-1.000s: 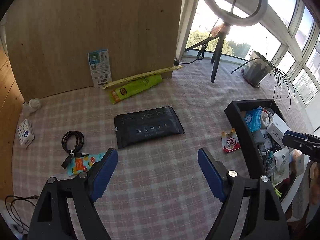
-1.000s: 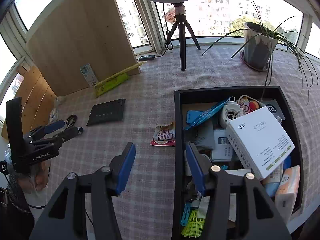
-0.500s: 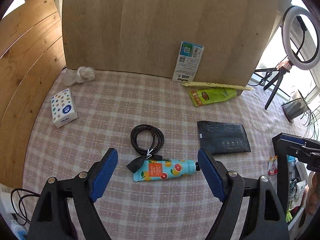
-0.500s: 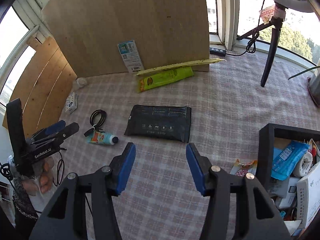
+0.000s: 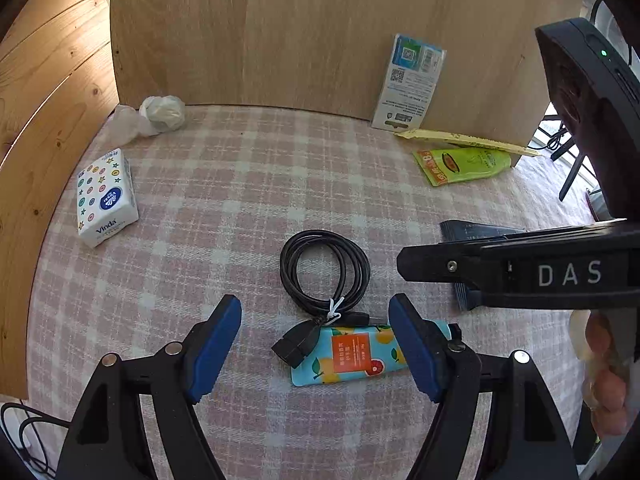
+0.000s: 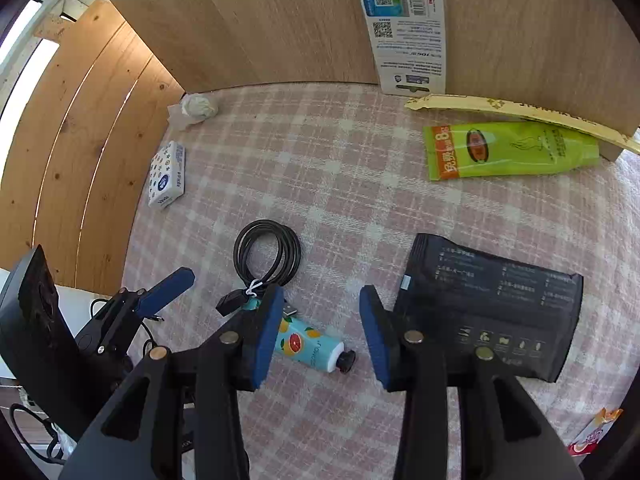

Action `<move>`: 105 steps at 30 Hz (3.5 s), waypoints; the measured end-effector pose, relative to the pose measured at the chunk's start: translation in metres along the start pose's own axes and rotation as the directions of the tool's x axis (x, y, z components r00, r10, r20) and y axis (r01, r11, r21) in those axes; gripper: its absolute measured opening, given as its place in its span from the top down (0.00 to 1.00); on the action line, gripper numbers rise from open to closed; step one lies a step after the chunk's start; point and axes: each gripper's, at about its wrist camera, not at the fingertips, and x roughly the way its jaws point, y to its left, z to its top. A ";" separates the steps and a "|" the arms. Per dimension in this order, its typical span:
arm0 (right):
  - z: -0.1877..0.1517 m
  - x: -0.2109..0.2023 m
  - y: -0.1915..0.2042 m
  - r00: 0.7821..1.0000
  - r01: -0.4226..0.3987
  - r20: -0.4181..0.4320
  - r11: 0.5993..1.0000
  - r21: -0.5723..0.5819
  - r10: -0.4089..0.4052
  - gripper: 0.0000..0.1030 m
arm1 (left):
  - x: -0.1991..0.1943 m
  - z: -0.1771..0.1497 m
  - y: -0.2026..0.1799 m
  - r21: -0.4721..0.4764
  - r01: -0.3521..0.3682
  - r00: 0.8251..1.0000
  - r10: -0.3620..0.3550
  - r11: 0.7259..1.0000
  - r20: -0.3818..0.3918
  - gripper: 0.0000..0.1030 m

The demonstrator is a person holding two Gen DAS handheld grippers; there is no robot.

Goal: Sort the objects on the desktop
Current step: 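Grasp the black cable coil with the right tool, then carry the cable coil into the black bin and release it, then grasp the black pouch with the right tool and lift it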

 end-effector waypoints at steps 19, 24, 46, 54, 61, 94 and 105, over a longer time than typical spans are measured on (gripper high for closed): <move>0.015 0.043 0.013 0.997 -0.066 -0.042 0.996 0.055 0.069 0.77 | 0.026 0.005 -0.007 -0.018 0.071 0.997 -0.071 0.997 0.012 0.49; 0.008 0.037 0.004 0.997 -0.066 -0.019 0.994 0.087 0.068 0.79 | 0.024 0.003 -0.014 -0.016 0.110 0.994 -0.110 0.994 0.011 0.52; -0.066 -0.116 -0.097 0.967 -0.127 0.245 0.960 0.250 0.064 0.82 | -0.060 0.003 -0.187 0.277 0.294 0.944 -0.323 0.915 0.067 0.52; -0.149 -0.200 -0.197 0.938 -0.110 0.344 0.902 0.417 -0.045 0.82 | -0.065 -0.018 -0.316 0.402 0.412 0.896 -0.443 0.818 -0.017 0.51; -0.224 -0.242 -0.259 0.923 -0.061 0.351 0.839 0.540 -0.158 0.82 | -0.059 -0.055 -0.404 0.474 0.500 0.857 -0.492 0.725 -0.151 0.53; -0.136 -0.175 -0.198 0.918 0.193 0.278 0.932 0.308 -0.282 0.57 | -0.021 0.003 -0.185 0.169 0.097 0.995 -0.090 0.981 -0.048 0.38; -0.071 -0.118 -0.159 0.961 0.144 0.211 0.976 0.162 -0.177 0.56 | -0.001 -0.007 -0.152 0.054 0.170 0.979 -0.162 0.984 -0.124 0.35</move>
